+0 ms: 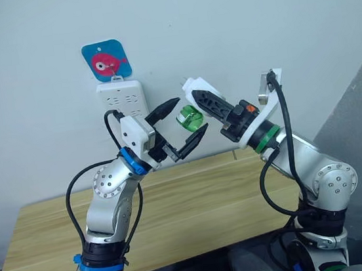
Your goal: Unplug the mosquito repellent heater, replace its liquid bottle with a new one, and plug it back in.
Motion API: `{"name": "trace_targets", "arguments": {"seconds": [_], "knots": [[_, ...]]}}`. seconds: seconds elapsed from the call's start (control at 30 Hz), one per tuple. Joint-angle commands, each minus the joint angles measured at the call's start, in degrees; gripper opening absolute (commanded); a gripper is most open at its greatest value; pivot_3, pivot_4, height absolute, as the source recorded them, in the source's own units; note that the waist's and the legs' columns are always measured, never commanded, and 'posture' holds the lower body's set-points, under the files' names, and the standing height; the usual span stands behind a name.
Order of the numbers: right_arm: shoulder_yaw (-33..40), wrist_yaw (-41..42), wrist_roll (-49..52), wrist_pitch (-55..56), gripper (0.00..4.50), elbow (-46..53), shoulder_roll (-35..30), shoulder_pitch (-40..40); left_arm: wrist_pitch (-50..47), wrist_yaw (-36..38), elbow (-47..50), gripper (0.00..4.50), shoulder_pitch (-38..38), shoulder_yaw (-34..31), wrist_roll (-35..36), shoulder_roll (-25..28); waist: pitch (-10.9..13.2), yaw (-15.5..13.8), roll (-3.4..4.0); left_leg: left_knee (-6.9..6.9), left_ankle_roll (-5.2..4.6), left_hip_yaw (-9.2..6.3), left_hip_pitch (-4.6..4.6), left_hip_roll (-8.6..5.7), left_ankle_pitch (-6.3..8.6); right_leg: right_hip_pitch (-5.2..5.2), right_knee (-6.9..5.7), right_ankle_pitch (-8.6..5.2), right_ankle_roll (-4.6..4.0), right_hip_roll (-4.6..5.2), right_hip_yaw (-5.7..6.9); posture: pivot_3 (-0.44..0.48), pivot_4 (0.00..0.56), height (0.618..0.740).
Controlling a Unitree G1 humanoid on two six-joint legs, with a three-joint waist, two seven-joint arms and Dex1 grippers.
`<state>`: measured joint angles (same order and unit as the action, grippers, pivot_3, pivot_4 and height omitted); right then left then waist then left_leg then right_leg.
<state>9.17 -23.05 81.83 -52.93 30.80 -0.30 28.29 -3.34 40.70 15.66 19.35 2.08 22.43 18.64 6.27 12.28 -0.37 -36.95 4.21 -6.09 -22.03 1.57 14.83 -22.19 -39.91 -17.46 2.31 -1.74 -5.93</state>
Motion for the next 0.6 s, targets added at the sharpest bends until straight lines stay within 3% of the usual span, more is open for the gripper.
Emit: {"name": "trace_targets", "arguments": {"seconds": [0.03,0.27,0.37,0.53,0.6], "knots": [[-1.55,-0.66,2.19,3.19,2.94,1.22,-0.68,0.66,0.48,-0.25,1.12,4.50,0.88,0.31,-0.37,-0.07,0.00,0.17,0.00,0.00,0.00,0.00,0.00,0.00,0.00,0.00,0.00,0.00,0.00,0.00,0.00,-0.198,0.035,0.740],[-3.66,-1.70,3.60,6.46,2.94,1.15,-2.68,0.57,-0.16,-1.70,2.43,4.50,0.38,0.69,-0.59,-0.61,-0.01,0.33,-0.01,0.00,0.00,0.00,0.00,0.00,0.00,0.00,0.00,0.00,0.00,0.00,0.00,-0.198,0.036,0.740],[-4.36,-1.72,4.04,7.46,2.94,1.07,-3.75,0.34,-0.27,-2.10,2.82,3.87,0.13,0.52,-0.40,-0.53,-0.01,0.33,-0.01,0.00,0.00,-0.01,0.00,0.00,0.00,0.00,0.00,0.00,0.00,0.00,0.00,-0.198,0.035,0.740],[-5.33,-1.14,3.91,8.76,2.94,0.82,-5.09,-0.34,-0.45,-1.69,3.27,2.29,0.27,0.60,-0.07,-0.18,-0.01,0.33,-0.01,0.00,0.00,-0.01,0.00,0.00,0.00,0.00,0.00,0.00,0.00,0.00,0.00,-0.198,0.035,0.740],[-5.74,-0.86,3.86,9.21,2.94,0.81,-5.58,-0.64,-0.50,-1.75,3.38,2.24,0.24,0.56,-0.13,-0.23,-0.01,0.32,-0.01,0.00,0.00,0.00,0.00,0.00,0.00,0.00,0.00,0.00,0.00,0.00,-0.01,-0.198,0.035,0.740]]}}
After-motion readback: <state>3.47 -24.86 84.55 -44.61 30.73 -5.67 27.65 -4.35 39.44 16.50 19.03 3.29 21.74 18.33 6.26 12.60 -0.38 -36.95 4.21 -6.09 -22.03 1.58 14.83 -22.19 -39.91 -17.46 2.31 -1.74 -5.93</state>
